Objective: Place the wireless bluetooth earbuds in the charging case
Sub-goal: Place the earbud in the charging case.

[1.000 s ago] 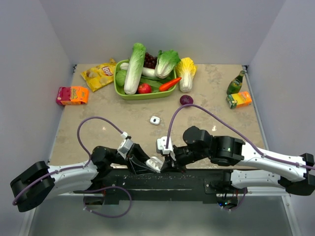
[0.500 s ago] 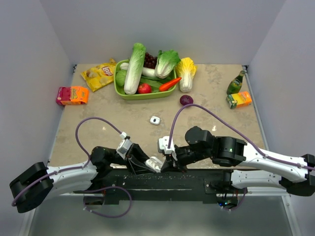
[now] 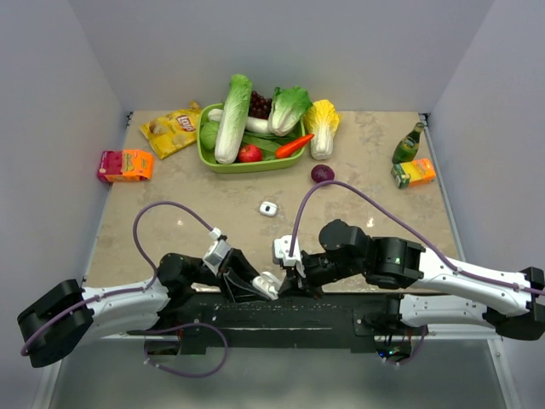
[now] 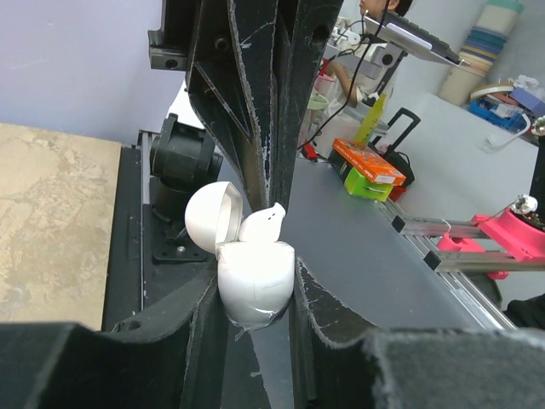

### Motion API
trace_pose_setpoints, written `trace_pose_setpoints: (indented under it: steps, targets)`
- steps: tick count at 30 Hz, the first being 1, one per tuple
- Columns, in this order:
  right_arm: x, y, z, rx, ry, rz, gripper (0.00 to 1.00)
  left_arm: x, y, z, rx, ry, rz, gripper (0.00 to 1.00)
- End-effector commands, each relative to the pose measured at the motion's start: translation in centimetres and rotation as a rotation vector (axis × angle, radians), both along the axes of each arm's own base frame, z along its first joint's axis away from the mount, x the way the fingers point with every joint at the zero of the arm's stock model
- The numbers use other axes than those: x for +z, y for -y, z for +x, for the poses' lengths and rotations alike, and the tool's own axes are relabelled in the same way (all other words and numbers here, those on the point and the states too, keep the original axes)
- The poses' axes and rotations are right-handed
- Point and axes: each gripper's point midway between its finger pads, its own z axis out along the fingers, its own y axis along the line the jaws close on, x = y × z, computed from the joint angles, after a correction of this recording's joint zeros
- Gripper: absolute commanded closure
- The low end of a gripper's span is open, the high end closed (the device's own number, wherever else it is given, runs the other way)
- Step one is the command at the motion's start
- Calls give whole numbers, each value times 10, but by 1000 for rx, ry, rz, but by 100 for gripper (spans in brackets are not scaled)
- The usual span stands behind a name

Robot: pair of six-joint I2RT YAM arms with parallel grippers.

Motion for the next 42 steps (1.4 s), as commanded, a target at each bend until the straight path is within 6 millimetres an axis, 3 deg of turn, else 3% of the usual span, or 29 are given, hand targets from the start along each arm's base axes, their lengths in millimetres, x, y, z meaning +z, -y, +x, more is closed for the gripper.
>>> trace_pose_setpoints:
  steps: [1, 11, 18, 21, 23, 24, 26, 27, 31, 35, 36, 37, 38, 39, 41, 42]
  targets:
    - [4, -5, 5, -23, 10, 19, 100, 106, -42, -32, -12, 345, -509, 100]
    - [10, -3, 15, -87, 33, 22, 64, 106, -42, -31, -7, 345, -507, 100]
    - [25, 6, 26, -154, 78, 44, 55, 101, -41, -28, 10, 336, -495, 100]
    - [53, 25, 45, -282, 147, 114, 54, 96, -40, -20, 65, 328, -482, 100]
    - [83, 42, 53, -390, 150, 261, 52, 96, -41, -14, 116, 328, -488, 100]
    - [77, 49, 67, -492, 149, 272, 51, 92, -41, -12, 132, 323, -480, 100]
    - [90, 64, 79, -606, 143, 379, 46, 93, -42, -6, 174, 323, -488, 100]
    - [77, 78, 104, -805, 128, 367, 46, 92, -43, -5, 185, 322, -487, 100]
    - [33, 90, 133, -1077, 67, 303, 43, 94, -45, 3, 247, 311, -500, 100]
    - [-20, 76, 147, -1187, -20, 205, 42, 92, -46, 10, 285, 298, -491, 100]
    - [-45, 77, 154, -1225, -21, 143, 43, 91, -46, 11, 293, 291, -490, 100]
    - [-51, 69, 156, -1216, -54, 157, 43, 93, -48, 15, 314, 277, -496, 100]
    - [-60, 65, 158, -1218, -78, 152, 45, 91, -48, 17, 325, 266, -489, 100]
    - [-85, 69, 164, -1246, -83, 98, 47, 87, -45, 20, 335, 250, -468, 100]
    - [-100, 61, 171, -1240, -123, 104, 50, 86, -46, 27, 369, 225, -461, 100]
    - [-118, 62, 173, -1250, -126, 56, 54, 82, -44, 31, 381, 207, -441, 100]
